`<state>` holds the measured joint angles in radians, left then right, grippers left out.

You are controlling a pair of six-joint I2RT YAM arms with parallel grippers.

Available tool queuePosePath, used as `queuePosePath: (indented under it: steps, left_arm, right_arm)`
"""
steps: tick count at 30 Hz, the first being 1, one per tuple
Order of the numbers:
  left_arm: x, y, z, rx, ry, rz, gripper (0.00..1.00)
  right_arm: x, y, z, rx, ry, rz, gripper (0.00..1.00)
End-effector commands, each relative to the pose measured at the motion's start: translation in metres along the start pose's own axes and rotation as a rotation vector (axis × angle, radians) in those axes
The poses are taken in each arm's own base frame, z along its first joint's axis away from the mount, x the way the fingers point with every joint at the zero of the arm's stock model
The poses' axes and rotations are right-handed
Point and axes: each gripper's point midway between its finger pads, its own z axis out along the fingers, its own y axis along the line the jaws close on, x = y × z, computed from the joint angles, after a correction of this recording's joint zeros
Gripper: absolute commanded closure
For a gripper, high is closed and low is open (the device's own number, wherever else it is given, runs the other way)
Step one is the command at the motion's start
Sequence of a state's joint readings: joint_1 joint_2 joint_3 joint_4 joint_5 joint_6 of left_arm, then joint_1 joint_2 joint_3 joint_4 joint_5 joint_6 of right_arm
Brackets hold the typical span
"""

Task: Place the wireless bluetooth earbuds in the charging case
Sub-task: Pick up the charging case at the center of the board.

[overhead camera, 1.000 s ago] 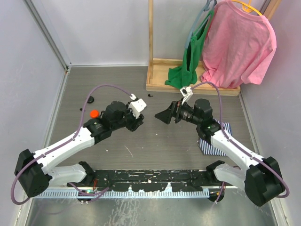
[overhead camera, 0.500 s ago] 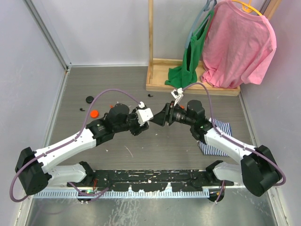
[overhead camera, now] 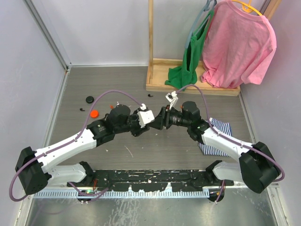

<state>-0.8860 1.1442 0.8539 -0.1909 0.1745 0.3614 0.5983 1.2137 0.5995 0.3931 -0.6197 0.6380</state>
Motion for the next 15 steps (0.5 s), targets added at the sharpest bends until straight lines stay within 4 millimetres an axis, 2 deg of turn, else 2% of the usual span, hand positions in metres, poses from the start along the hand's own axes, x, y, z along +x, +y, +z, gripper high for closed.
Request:
queuePosePath:
  steps: [1, 15]
  left_arm:
    - [-0.029, 0.004, -0.001, -0.005, -0.086, 0.043, 0.53]
    - [-0.035, 0.001, -0.004, -0.003, -0.088, 0.083, 0.53]
  right_arm:
    - [-0.014, 0.017, 0.005, -0.046, -0.003, -0.078, 0.41]
    - [0.000, 0.025, 0.013, -0.066, 0.091, -0.112, 0.50]
